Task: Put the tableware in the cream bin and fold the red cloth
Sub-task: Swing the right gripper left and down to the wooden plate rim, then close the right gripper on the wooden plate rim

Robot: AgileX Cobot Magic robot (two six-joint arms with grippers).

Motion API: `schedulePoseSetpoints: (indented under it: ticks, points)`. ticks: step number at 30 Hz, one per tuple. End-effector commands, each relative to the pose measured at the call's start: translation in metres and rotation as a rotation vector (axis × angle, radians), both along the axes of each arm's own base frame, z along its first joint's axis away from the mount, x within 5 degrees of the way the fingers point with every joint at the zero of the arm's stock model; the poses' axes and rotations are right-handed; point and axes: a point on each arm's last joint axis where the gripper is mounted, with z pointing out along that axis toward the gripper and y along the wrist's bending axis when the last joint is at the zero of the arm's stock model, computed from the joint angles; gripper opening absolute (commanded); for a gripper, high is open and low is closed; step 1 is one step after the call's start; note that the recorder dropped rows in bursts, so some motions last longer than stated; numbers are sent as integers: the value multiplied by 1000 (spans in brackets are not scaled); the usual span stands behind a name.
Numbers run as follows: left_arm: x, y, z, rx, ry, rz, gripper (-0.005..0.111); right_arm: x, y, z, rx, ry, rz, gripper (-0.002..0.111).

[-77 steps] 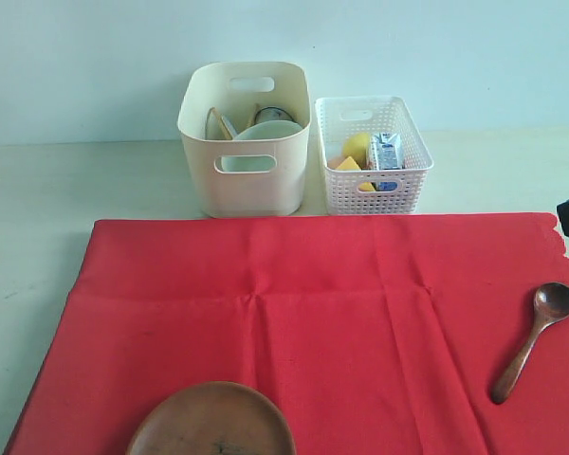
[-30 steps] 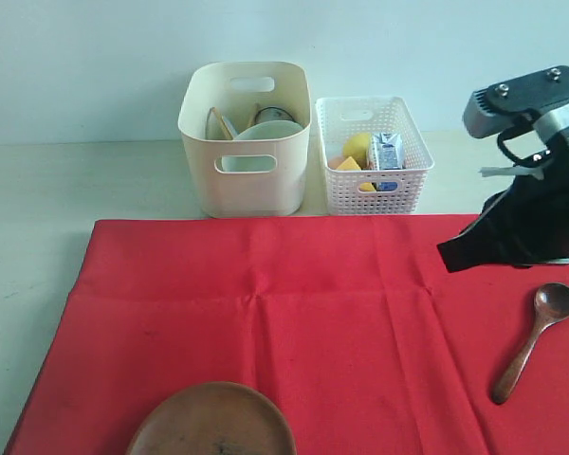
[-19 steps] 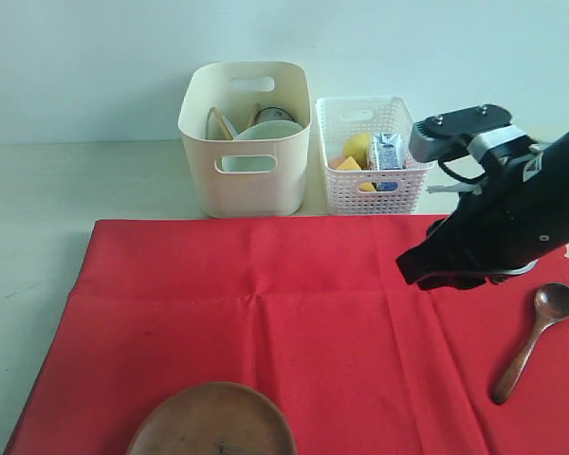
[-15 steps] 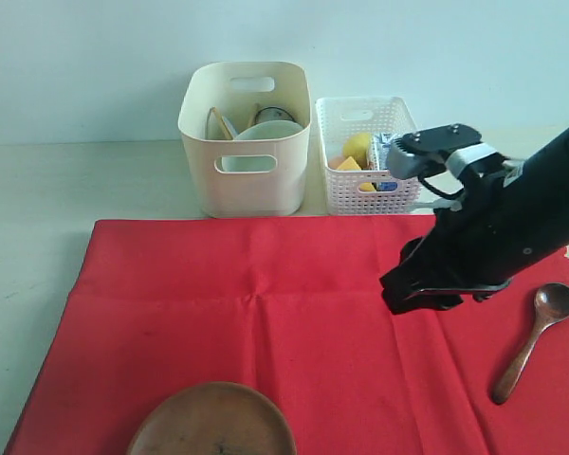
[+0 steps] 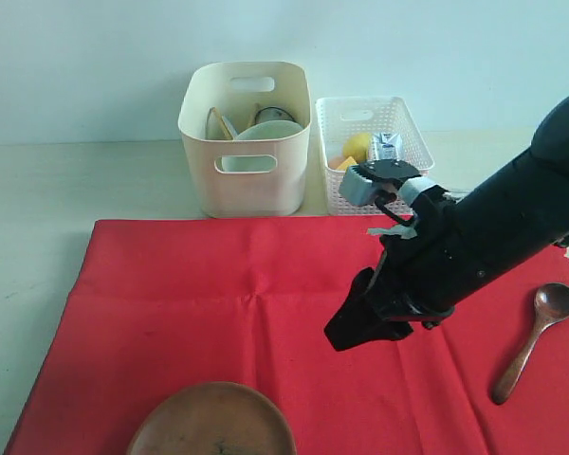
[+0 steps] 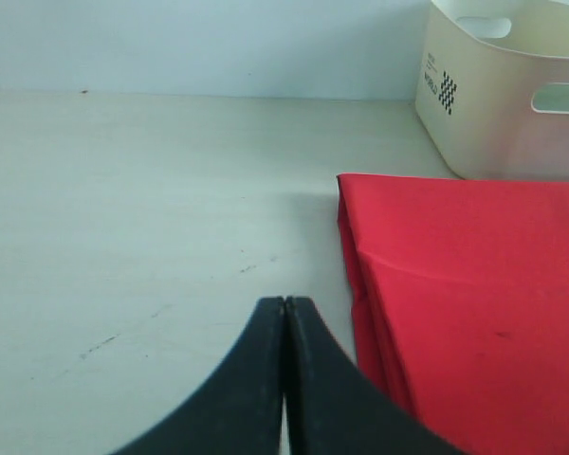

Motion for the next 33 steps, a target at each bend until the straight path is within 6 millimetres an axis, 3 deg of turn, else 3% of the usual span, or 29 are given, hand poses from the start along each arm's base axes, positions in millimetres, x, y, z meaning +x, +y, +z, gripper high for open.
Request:
schedulePoseSetpoints:
  ticks: [1, 7, 17, 25, 33]
  points:
    - [0, 0, 0, -1, -16, -4, 0, -4, 19, -2, 6, -3, 79, 40]
    - [0, 0, 0, -1, -16, -4, 0, -5, 43, -17, -33, -69, 136, 40]
    - [0, 0, 0, -1, -16, -4, 0, -4, 75, -47, -85, -33, 241, 40]
    - [0, 0, 0, -1, -16, -4, 0, 0, 80, -66, -121, -6, 238, 40]
    - [0, 0, 0, -1, -16, -4, 0, 0, 81, -67, -121, 8, 219, 40]
